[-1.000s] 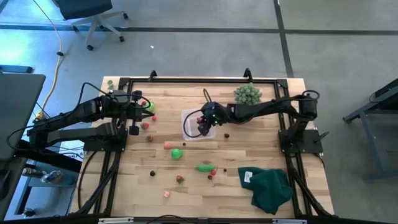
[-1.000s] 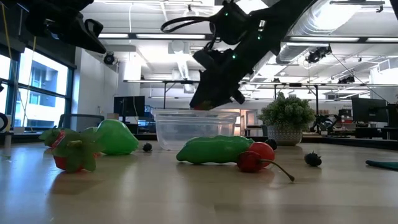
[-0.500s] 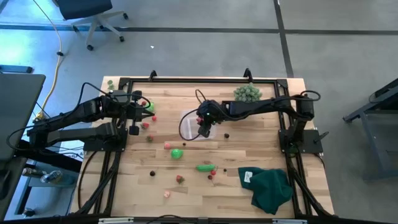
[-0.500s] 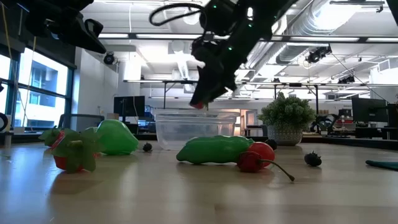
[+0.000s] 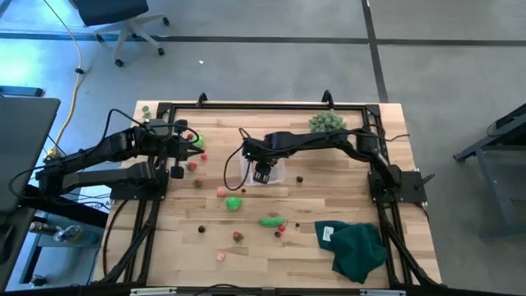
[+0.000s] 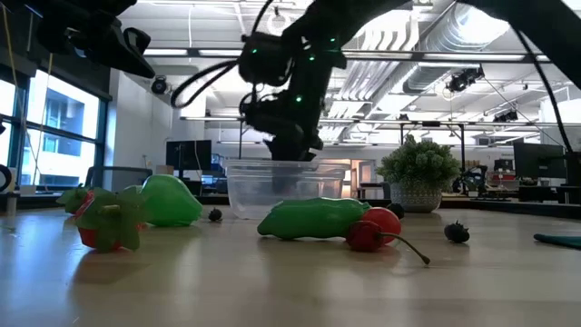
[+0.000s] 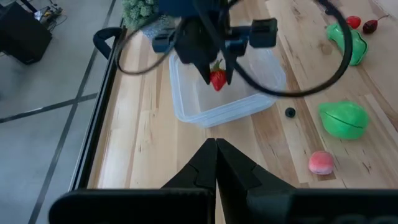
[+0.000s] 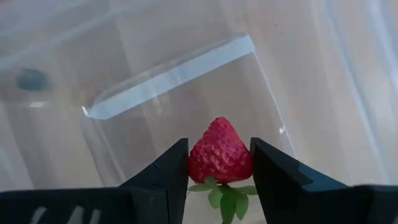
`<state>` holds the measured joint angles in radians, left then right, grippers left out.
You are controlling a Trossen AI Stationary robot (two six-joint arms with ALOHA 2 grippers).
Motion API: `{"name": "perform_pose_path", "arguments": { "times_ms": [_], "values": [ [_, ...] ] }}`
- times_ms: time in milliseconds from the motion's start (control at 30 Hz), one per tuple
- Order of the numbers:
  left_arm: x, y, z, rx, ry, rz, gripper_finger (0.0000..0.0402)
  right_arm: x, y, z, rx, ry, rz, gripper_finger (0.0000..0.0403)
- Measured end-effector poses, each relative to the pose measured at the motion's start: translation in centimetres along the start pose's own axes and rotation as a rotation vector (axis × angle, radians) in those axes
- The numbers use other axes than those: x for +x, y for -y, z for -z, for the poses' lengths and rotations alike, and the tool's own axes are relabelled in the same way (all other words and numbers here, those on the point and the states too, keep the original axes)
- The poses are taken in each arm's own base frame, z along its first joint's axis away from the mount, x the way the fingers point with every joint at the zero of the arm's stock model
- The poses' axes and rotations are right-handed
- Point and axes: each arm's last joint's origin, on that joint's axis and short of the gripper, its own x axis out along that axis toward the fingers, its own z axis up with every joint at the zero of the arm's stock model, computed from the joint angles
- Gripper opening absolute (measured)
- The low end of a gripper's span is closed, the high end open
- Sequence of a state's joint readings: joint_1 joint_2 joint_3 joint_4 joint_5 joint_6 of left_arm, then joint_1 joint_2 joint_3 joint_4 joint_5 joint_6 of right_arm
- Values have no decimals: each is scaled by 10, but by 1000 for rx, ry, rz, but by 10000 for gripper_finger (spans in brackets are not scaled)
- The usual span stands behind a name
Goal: Pick and placing Produce into tupperware
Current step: Put the strawberry into the transparent bin
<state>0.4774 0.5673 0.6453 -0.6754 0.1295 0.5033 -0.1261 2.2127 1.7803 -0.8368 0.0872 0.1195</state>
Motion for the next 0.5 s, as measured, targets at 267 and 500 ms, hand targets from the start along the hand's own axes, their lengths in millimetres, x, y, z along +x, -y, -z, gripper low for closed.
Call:
{"name": "perform_pose_path", "arguments": {
  "times_ms": [267, 500],
  "values": [
    [0, 0, 0, 0, 0, 0, 1, 9, -1, -4, -11, -38, 5, 138],
    [0, 0, 0, 0, 0, 0, 1, 9, -1, -4, -9, -40, 11, 156]
  ]
}}
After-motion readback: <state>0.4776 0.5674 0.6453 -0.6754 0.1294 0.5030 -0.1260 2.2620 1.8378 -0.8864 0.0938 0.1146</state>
